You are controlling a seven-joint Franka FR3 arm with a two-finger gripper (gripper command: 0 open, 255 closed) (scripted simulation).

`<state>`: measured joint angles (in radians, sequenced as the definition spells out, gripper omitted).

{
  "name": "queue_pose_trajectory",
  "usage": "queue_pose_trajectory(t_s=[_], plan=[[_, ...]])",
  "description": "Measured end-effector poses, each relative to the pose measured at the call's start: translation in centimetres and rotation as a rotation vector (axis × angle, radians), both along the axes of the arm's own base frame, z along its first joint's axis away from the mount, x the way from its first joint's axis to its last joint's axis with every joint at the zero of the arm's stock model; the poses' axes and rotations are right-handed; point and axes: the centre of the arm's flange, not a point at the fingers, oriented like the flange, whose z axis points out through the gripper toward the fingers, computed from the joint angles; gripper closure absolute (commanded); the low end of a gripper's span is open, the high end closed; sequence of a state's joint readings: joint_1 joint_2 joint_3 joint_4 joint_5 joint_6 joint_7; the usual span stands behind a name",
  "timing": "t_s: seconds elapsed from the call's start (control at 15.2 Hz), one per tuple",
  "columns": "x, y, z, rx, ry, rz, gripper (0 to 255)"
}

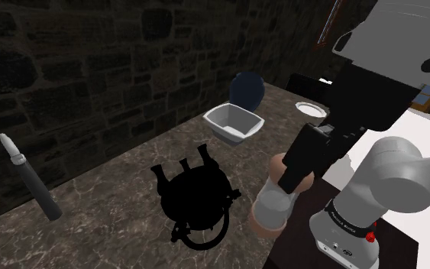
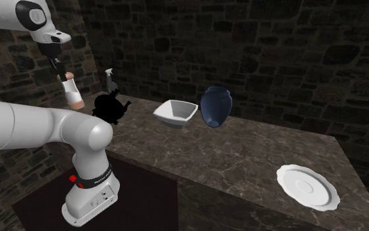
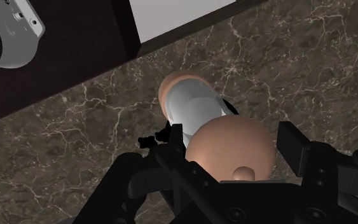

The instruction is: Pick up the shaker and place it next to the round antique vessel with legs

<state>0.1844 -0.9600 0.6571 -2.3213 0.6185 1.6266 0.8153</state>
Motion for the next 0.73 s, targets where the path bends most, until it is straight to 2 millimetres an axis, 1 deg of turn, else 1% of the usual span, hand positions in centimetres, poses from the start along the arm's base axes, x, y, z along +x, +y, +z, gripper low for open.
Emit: queue_pose_trajectory(t_s=[0.73], plan=[[0.1,-0.2,-5.7,0.0,0.0,0.0,255]])
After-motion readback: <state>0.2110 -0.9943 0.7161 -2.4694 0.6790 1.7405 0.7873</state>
